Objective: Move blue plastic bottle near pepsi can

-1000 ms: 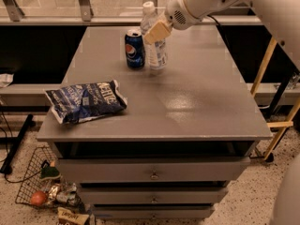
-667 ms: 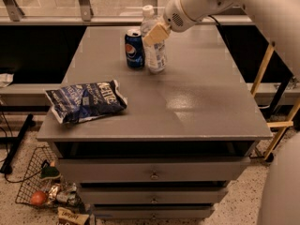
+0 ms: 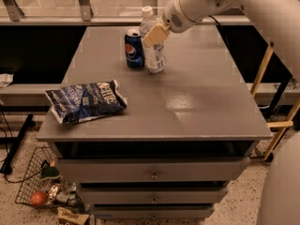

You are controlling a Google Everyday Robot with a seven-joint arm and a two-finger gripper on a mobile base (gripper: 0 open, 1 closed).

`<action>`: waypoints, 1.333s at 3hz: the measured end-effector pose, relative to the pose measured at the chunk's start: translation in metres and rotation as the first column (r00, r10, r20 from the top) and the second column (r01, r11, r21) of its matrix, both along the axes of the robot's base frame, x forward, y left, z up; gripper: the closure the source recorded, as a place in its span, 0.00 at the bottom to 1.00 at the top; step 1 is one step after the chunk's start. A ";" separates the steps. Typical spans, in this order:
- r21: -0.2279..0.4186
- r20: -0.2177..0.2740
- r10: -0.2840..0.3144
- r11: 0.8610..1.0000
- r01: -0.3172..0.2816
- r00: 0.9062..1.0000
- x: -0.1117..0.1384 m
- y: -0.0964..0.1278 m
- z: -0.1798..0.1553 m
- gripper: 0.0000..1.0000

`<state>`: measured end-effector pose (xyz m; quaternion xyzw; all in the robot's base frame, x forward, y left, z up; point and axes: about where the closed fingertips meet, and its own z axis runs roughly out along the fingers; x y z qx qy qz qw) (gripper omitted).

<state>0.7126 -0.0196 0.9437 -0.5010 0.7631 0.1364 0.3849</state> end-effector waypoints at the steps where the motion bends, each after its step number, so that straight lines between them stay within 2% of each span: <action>1: 0.000 -0.003 0.004 1.000 -0.004 1.000 0.000 0.002 -0.002 0.35; 2: -0.001 -0.006 0.007 1.000 -0.007 1.000 0.000 0.004 -0.003 0.12; 3: -0.001 -0.008 0.010 1.000 -0.010 1.000 0.000 0.007 -0.005 0.00; 4: -0.001 -0.008 0.010 1.000 -0.010 1.000 0.000 0.007 -0.005 0.00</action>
Offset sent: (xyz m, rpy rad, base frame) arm 0.0000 0.0020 -0.0015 -0.0003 0.0024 0.0031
